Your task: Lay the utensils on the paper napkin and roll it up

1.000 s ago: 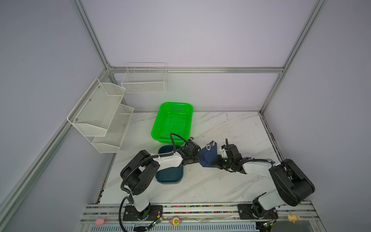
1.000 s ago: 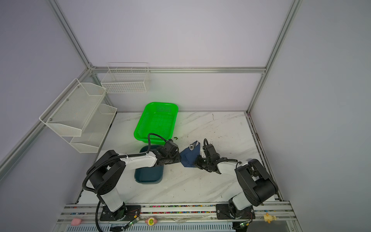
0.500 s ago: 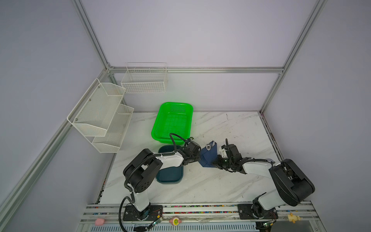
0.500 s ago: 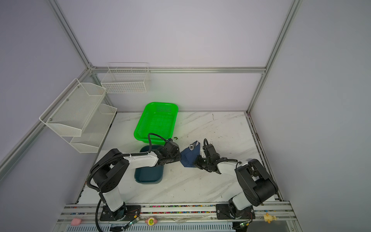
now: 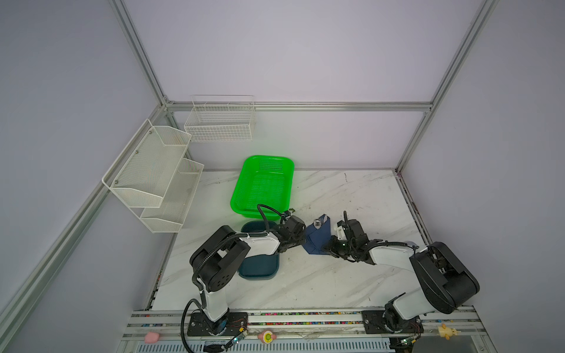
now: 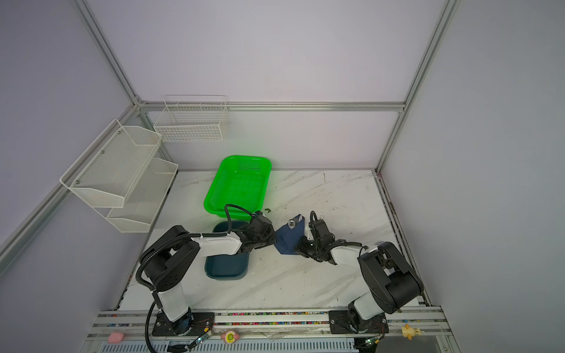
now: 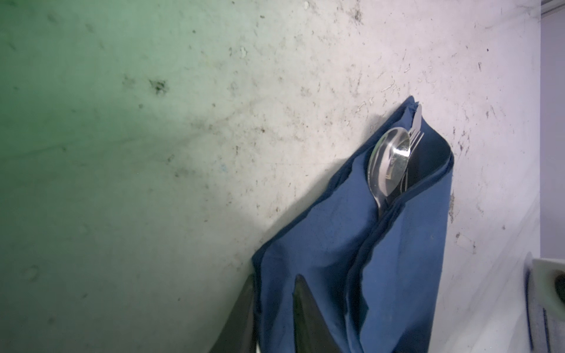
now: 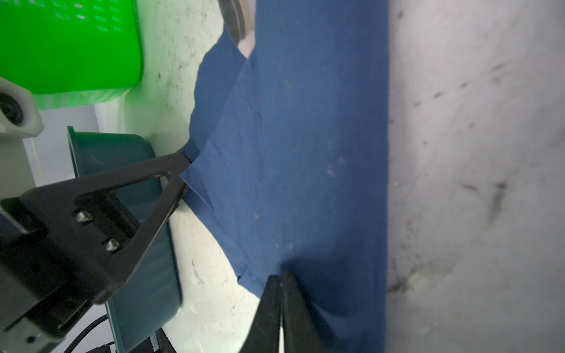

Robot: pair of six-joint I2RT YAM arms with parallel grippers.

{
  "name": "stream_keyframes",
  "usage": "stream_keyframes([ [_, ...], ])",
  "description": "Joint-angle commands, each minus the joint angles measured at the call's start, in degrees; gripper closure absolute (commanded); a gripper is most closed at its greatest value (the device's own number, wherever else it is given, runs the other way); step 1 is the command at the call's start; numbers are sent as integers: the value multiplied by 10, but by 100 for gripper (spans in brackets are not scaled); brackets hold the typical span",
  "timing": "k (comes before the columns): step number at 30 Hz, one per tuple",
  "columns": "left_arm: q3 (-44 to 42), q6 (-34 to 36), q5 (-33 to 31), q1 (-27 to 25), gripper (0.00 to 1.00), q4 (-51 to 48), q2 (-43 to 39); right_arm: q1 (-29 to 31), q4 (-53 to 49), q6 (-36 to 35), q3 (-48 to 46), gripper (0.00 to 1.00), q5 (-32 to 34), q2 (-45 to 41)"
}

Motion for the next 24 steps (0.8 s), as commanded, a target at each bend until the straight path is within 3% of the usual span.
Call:
stream_keyframes([
  [1, -23, 2, 7, 3, 84, 1, 4, 3, 1, 2, 2, 90, 3, 6],
  [4, -21, 21, 18, 4, 91, 20, -8, 2, 5, 4, 2, 90, 1, 6],
  [11, -18, 48, 34, 1, 98, 36, -44, 2, 26, 8, -1, 90, -17, 4],
  [24, -2, 81, 65, -11, 100, 40, -61, 2, 39, 11, -2, 90, -20, 15],
])
